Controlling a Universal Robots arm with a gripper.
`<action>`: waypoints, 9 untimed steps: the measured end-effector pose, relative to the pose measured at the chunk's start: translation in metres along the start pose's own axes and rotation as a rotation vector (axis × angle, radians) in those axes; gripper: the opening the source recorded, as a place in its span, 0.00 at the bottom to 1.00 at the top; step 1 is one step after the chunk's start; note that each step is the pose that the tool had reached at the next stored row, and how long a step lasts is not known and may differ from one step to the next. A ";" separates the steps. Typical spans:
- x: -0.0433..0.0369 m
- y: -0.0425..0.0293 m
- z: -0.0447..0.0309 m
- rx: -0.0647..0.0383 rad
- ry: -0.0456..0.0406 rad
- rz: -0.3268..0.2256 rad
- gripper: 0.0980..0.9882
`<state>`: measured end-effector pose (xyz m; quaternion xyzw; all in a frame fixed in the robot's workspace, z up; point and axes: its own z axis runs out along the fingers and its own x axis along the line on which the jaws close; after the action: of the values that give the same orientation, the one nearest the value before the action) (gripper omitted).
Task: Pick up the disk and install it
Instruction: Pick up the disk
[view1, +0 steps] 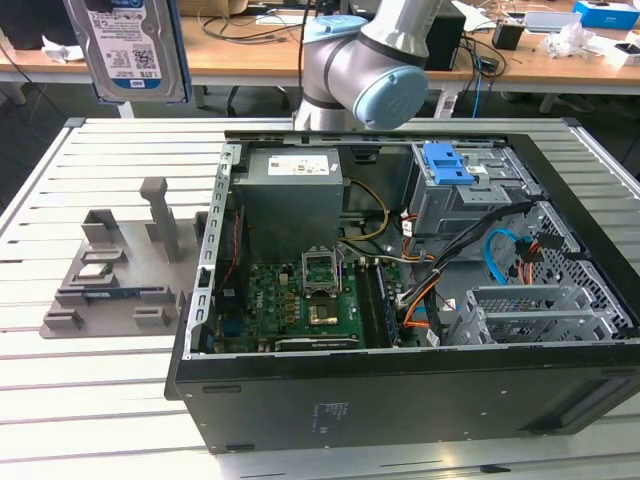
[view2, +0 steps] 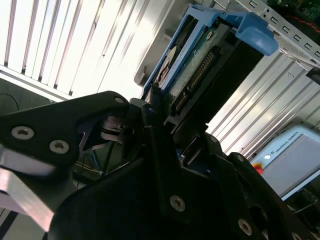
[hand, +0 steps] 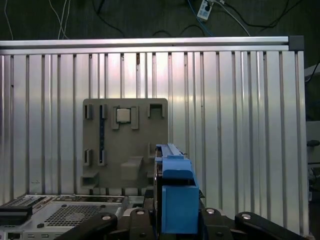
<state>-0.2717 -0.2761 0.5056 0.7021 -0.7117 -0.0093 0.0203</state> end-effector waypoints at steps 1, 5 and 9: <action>0.0000 -0.0030 -0.0001 0.000 0.0000 0.000 0.30; -0.0002 -0.0198 -0.0008 0.000 0.0000 0.000 0.30; -0.0006 -0.0431 -0.0018 0.000 0.0000 0.000 0.30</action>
<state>-0.2286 -0.2761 0.5056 0.7021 -0.7117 -0.0093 0.0203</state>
